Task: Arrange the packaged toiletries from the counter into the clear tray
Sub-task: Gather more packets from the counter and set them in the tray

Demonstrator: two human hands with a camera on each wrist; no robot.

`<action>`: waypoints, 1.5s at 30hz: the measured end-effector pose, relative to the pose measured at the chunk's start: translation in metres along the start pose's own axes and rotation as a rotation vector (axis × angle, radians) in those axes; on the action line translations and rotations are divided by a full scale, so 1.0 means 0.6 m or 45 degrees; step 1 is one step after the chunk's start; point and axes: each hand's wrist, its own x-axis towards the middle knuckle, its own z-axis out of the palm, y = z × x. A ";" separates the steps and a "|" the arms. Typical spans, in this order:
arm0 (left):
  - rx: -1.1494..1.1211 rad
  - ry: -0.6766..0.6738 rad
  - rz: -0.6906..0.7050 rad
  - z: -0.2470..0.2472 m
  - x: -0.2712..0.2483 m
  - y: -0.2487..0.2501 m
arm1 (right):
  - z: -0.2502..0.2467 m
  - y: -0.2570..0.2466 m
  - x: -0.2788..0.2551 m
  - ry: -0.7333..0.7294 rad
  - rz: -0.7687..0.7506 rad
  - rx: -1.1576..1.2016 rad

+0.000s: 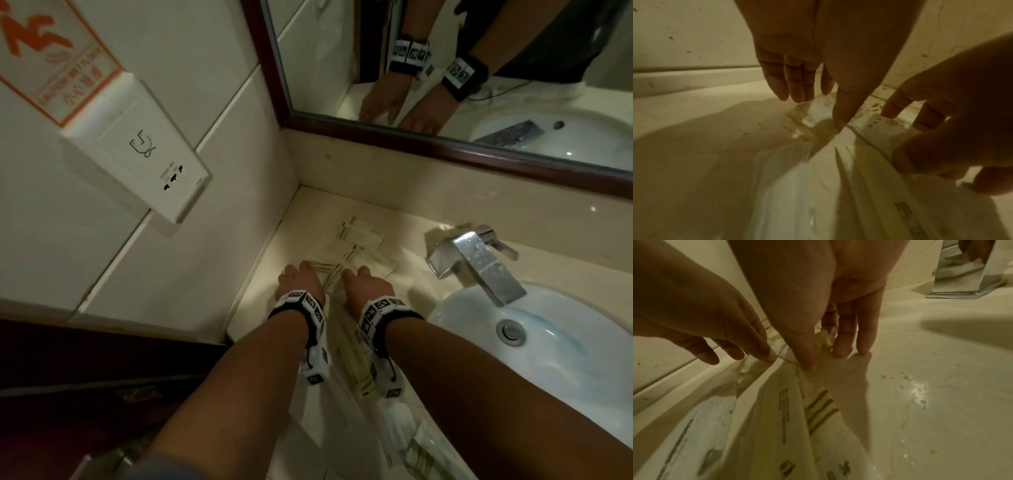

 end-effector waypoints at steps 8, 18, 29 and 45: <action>-0.001 -0.059 -0.003 -0.008 -0.010 0.007 | 0.000 0.009 -0.015 0.052 0.016 0.024; -0.253 -0.111 0.116 -0.056 -0.077 0.040 | -0.038 0.052 -0.090 0.172 -0.016 0.190; -0.636 -0.129 0.151 -0.077 -0.264 0.161 | -0.081 0.163 -0.277 0.446 -0.044 0.278; -0.993 -0.207 0.422 -0.013 -0.519 0.299 | -0.048 0.289 -0.526 0.505 0.024 0.243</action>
